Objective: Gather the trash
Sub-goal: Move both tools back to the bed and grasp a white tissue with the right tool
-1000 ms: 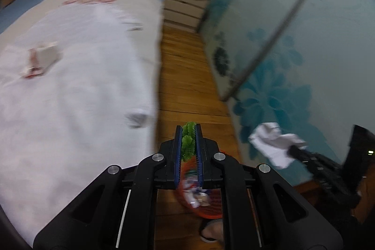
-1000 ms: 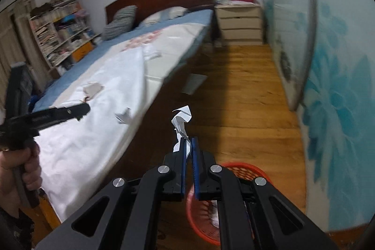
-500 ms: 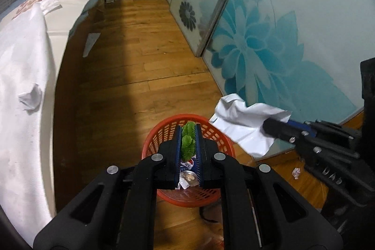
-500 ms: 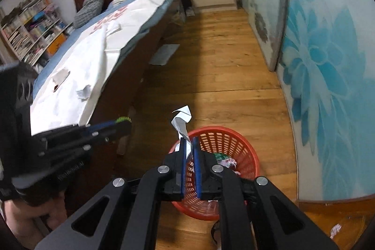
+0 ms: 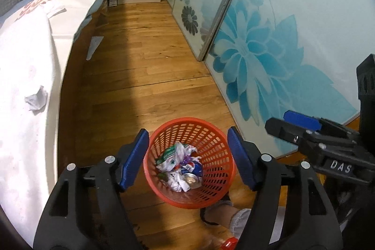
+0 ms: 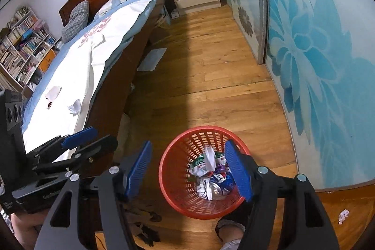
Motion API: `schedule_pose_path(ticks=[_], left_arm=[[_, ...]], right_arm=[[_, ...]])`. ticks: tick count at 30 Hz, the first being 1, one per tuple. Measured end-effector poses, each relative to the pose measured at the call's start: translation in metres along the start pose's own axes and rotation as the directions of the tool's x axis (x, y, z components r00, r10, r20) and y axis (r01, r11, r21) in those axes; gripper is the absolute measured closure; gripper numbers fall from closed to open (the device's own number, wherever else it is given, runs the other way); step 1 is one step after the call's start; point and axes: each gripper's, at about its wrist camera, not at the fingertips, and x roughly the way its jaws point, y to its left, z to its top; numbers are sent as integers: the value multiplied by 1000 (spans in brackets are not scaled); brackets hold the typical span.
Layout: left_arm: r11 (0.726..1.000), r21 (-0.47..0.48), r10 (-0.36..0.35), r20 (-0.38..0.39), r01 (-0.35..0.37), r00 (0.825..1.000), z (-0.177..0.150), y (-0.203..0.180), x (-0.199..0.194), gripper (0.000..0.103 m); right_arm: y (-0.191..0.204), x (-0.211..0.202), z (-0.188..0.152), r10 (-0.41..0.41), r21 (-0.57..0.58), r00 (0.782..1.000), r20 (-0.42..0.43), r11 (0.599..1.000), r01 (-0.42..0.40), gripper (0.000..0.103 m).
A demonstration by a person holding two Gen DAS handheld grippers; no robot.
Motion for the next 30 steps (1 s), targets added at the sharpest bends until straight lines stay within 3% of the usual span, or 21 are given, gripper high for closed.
schedule_pose_path(ticks=[5, 9, 14, 18, 21, 26, 30], left_arm=[[999, -30, 25, 27, -24, 999, 1, 21, -26, 33], [993, -107, 64, 108, -53, 992, 9, 58, -80, 31], [963, -260, 137, 244, -71, 960, 6, 120, -166, 26], [917, -383, 250, 327, -114, 912, -14, 174, -232, 22], [873, -453, 348, 319, -181, 881, -34, 211, -255, 22], [820, -535, 400, 283, -203, 872, -61, 259, -266, 22], [808, -546, 413, 251, -224, 875, -83, 282, -260, 22]], right_arm=[[21, 2, 5, 37, -27, 999, 32, 999, -36, 38], [59, 8, 12, 92, -86, 994, 57, 993, -87, 37], [123, 15, 13, 156, -175, 983, 93, 975, -138, 37], [180, 20, 13, 208, -266, 969, 131, 949, -168, 37], [213, 23, 15, 238, -331, 958, 162, 927, -175, 37], [274, 36, 16, 274, -413, 941, 199, 894, -173, 37], [315, 61, 17, 283, -461, 945, 165, 869, -180, 38]])
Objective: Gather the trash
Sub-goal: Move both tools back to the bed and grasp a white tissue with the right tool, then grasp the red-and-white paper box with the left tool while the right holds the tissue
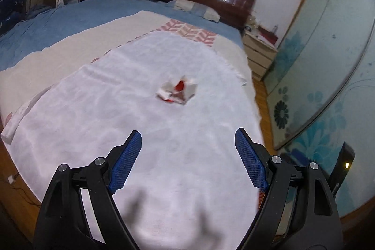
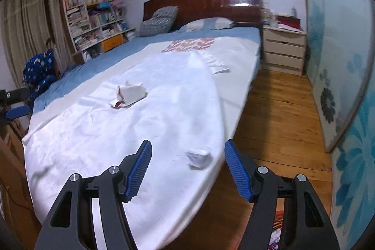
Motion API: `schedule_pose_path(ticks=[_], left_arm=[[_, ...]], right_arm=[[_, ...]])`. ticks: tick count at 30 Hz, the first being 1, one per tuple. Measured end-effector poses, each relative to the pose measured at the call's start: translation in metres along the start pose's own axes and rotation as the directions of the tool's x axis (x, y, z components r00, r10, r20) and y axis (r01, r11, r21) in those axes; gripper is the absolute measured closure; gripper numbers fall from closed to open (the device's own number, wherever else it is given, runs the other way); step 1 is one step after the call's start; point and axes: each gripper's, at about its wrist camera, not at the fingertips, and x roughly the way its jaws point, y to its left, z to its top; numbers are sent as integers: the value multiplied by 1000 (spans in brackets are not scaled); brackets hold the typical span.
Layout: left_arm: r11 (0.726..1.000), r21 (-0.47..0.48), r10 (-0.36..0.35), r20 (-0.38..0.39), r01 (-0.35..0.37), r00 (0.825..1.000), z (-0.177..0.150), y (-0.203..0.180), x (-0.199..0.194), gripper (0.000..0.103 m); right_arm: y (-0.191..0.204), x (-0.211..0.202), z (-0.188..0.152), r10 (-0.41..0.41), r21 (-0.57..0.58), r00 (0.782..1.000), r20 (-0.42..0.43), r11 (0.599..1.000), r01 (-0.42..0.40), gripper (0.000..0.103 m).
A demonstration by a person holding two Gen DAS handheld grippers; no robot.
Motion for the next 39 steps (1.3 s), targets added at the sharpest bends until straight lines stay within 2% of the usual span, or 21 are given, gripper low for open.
schedule_pose_path(ticks=[6, 10, 12, 15, 17, 20, 23, 31, 33, 36, 39], left_arm=[[1000, -25, 17, -49, -18, 999, -14, 22, 12, 22], [999, -36, 16, -65, -19, 998, -18, 30, 18, 22], [999, -40, 14, -70, -17, 997, -19, 28, 21, 22], [999, -32, 7, -77, -10, 997, -21, 25, 27, 22], [1000, -23, 8, -86, -10, 996, -21, 21, 32, 22], [1000, -30, 7, -99, -10, 995, -22, 18, 40, 22], [1000, -28, 4, -105, -7, 994, -21, 9, 47, 22], [1000, 5, 17, -126, -17, 992, -25, -15, 66, 22], [1000, 3, 19, -131, -19, 991, -25, -19, 70, 22], [1000, 14, 22, -137, -20, 990, -26, -27, 75, 22], [1000, 21, 25, -144, -22, 989, -30, -31, 78, 22]], right_arm=[[10, 54, 1, -10, -24, 997, -72, 1000, 9, 38], [-13, 94, -10, 17, 86, 985, -173, 996, -2, 39], [-18, 108, -13, 6, 116, 981, -195, 993, 17, 40], [-28, 123, -20, 34, 201, 972, -233, 980, 14, 46], [-34, 126, -25, 51, 249, 968, -245, 968, 12, 53], [-39, 127, -25, 45, 253, 966, -254, 967, 22, 75], [-48, 126, -28, 83, 294, 961, -262, 956, -3, 79], [-56, 110, -26, 155, 317, 953, -260, 946, -68, 83], [-60, 110, -26, 197, 353, 947, -256, 931, -98, 83], [-68, 115, -35, 217, 409, 935, -280, 908, -88, 83], [-68, 119, -40, 199, 407, 931, -305, 911, -61, 81]])
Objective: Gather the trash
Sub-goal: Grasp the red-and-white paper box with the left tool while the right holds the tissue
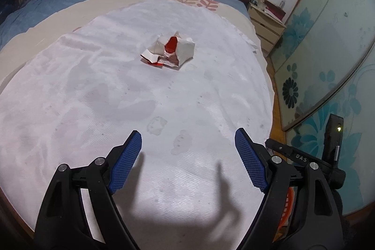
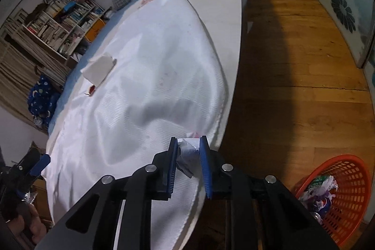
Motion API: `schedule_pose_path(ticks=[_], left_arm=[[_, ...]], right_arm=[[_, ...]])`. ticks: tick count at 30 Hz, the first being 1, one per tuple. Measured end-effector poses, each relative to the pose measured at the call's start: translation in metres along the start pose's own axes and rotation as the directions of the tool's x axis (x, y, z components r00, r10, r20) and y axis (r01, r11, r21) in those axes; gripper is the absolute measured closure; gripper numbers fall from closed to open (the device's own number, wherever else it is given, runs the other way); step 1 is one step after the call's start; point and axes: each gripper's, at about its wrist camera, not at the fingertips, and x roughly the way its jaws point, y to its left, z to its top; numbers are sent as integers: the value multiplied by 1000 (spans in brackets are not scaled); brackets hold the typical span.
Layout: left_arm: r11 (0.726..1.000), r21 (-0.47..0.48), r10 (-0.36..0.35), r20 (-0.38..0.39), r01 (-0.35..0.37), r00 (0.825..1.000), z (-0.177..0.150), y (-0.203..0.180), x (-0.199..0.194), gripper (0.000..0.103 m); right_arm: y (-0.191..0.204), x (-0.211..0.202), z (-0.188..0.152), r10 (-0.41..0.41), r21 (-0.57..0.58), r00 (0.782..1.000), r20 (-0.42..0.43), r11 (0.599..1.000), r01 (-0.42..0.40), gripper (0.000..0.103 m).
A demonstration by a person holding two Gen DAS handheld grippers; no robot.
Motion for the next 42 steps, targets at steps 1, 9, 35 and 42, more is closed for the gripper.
schedule_pose_path(ticks=[1, 9, 35, 42], left_arm=[[1000, 2, 0, -3, 0, 1000, -1, -1, 1, 22], [1000, 1, -2, -6, 2, 1000, -2, -3, 0, 22], [991, -8, 137, 5, -137, 991, 124, 4, 100, 16], [977, -26, 203, -151, -210, 967, 124, 10, 177, 17]], right_arm=[[-1, 3, -1, -6, 8, 1000, -10, 1000, 6, 80], [-9, 2, -5, 101, 87, 994, -35, 991, -97, 87], [75, -17, 7, 268, -88, 962, 53, 961, -263, 87], [69, -9, 8, 291, -62, 957, 23, 955, -289, 87]])
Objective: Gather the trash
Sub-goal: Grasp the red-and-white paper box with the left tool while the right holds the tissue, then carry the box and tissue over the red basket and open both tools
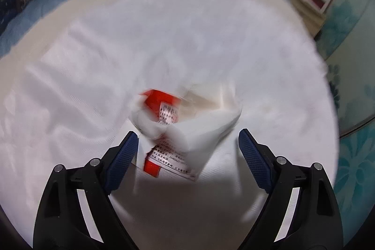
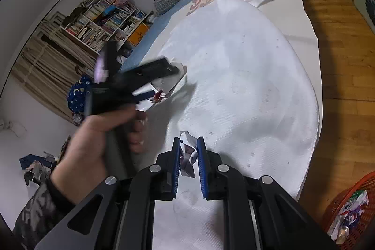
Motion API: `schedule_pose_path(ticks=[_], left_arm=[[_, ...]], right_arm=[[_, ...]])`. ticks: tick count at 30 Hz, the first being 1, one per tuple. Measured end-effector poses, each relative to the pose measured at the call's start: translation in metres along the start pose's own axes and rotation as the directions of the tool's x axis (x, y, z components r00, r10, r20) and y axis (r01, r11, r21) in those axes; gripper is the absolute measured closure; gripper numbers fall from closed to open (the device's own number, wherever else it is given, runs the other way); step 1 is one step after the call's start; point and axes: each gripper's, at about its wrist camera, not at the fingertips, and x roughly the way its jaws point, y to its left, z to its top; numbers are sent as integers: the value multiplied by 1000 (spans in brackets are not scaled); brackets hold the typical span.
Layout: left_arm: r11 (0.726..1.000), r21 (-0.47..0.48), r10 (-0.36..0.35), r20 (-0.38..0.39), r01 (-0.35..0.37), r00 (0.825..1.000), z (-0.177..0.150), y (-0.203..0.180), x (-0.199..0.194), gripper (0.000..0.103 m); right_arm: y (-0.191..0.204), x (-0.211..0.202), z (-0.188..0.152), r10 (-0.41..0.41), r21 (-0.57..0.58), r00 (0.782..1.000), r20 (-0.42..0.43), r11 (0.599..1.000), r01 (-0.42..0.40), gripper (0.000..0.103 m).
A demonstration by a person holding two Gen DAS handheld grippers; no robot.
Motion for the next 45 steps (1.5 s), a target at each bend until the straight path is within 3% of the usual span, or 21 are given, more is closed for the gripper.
schedule_pose_path(ticks=[7, 8, 9, 11, 15, 22, 28, 32, 35, 37, 42, 43, 45], left_arm=[[1000, -17, -4, 67, 5, 998, -6, 7, -15, 46], [1000, -5, -8, 80, 8, 997, -10, 7, -22, 56], [1000, 10, -13, 90, 12, 996, -14, 5, -27, 85], [998, 63, -16, 132, 7, 991, -28, -4, -48, 86], [993, 94, -83, 188, 66, 979, -54, -12, -93, 86], [984, 41, -179, 298, 175, 938, -105, -20, -198, 86], [965, 123, -261, 357, 232, 897, -152, -71, -274, 86], [933, 235, -346, 369, 274, 862, -185, -119, -308, 86], [900, 307, -410, 349, 310, 843, -200, -151, -311, 86], [883, 340, -433, 322, 324, 842, -207, -170, -301, 86], [828, 374, -502, 165, 417, 849, -232, -226, -251, 86], [814, 377, -517, 126, 441, 847, -239, -237, -239, 86], [803, 398, -508, 66, 444, 859, -253, -255, -217, 86]], right_arm=[[-4, -12, 4, 12, 0, 1000, 14, 1000, -12, 87], [-6, -14, 4, 12, 2, 1000, 13, 1000, -12, 87], [-7, -15, 4, 7, 4, 1000, 14, 1000, -7, 87], [-10, -19, 4, 8, 4, 1000, 16, 1000, -8, 87], [-13, -31, 9, 8, 3, 999, 43, 1000, -8, 87], [-18, -67, 11, -14, -41, 996, 88, 999, 18, 87], [-43, -142, 12, -93, -78, 977, 192, 991, 109, 87], [-70, -210, 2, -146, -67, 953, 264, 983, 169, 87], [-86, -264, -15, -182, -91, 934, 306, 971, 219, 87], [-100, -303, -33, -226, -73, 915, 335, 962, 265, 87], [-114, -357, -73, -308, -41, 887, 344, 939, 342, 87], [-115, -363, -82, -317, -33, 887, 336, 937, 347, 87], [-121, -368, -97, -332, -10, 891, 310, 936, 352, 87]])
